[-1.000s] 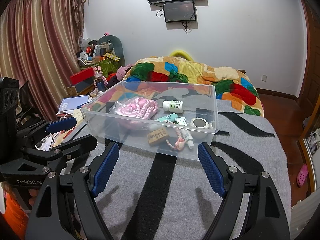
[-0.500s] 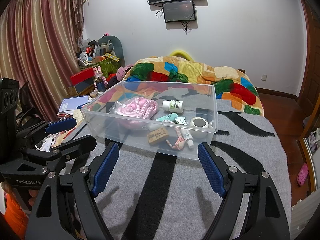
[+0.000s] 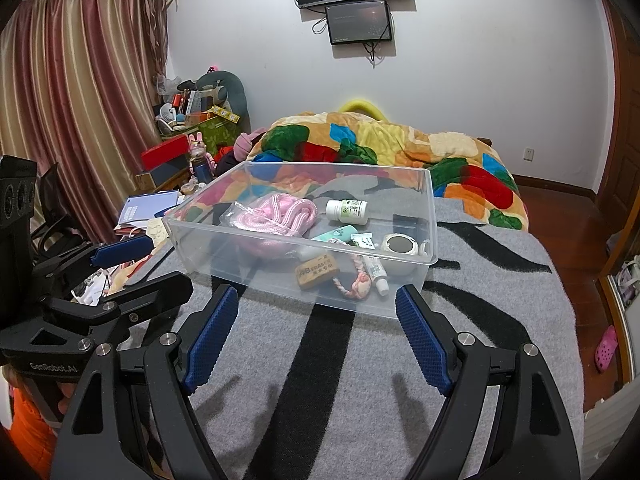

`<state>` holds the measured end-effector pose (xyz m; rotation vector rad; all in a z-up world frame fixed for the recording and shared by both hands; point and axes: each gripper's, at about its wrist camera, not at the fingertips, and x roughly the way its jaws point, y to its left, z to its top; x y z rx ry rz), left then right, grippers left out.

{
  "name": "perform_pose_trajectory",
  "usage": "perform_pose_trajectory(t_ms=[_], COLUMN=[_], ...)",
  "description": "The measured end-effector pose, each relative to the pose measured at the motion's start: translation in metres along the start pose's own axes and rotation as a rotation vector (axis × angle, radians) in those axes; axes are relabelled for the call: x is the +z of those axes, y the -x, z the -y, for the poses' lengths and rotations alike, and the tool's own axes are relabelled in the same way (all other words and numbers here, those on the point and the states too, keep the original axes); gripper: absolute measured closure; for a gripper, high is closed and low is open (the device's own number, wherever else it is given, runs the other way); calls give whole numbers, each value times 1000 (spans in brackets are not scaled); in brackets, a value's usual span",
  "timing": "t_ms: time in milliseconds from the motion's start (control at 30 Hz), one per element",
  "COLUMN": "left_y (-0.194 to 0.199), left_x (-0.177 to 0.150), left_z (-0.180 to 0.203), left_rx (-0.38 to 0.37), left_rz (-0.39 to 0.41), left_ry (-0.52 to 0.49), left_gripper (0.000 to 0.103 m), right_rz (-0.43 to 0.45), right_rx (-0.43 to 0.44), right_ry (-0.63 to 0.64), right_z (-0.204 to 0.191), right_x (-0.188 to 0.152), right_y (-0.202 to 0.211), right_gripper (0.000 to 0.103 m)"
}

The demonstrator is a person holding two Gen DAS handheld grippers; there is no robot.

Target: Organize objects

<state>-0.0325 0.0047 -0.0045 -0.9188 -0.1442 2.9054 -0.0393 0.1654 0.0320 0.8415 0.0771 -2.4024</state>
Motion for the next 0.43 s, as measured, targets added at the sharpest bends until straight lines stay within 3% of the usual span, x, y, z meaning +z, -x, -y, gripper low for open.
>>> perform_pose_trajectory(t_ms=[433], left_y=[2], left_x=[1], left_z=[-3], left_rx=[8], left_rz=[-5], left_ry=[15], left_gripper=[12], right_rz=[-6], right_rx=[4], right_ry=[-1], right_z=[-2], right_x=[0], right_y=[-3], right_gripper=[24])
